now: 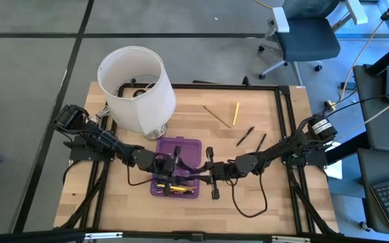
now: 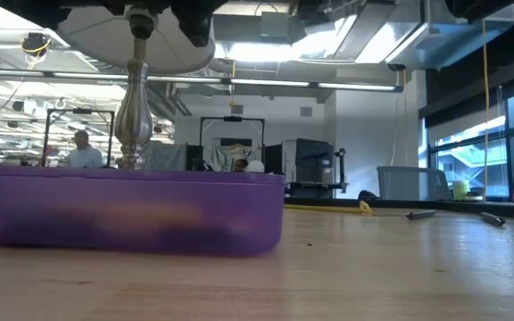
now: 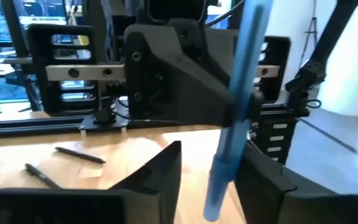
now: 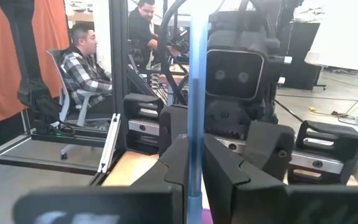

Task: Pick & place school supplies into a supply box
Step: Put the blue pen into the purple supply box, then put the black pen into the purple supply box

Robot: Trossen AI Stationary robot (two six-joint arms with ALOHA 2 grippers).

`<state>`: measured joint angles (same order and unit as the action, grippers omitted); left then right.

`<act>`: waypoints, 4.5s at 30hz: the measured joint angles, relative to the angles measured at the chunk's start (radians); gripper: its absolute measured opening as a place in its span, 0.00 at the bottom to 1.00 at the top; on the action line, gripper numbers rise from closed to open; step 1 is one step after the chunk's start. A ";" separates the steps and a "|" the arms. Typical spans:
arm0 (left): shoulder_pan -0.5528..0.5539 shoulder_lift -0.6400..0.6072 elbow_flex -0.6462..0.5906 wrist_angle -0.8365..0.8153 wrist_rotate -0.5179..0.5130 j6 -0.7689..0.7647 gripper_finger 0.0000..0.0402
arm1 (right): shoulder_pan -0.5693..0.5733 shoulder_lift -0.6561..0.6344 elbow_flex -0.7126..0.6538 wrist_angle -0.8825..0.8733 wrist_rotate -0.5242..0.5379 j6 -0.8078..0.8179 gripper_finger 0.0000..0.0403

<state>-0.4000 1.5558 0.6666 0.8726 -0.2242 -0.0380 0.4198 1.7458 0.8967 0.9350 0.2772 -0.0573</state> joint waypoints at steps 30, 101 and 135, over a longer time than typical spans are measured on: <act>-0.055 -0.024 0.014 -0.353 0.013 -0.108 0.06 | 0.005 -0.153 0.000 -0.598 -0.002 0.161 0.45; 0.031 0.065 0.345 -1.416 0.164 -0.371 0.23 | -0.089 -0.264 -0.001 -1.657 0.125 0.974 0.45; 0.022 0.003 0.346 -1.362 0.129 -0.368 0.22 | -0.207 -0.335 -0.081 -2.043 0.035 1.552 0.45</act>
<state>-0.3779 1.5593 1.0130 -0.4896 -0.0952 -0.4057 0.2132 1.4113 0.8156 -1.1080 0.3122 1.4942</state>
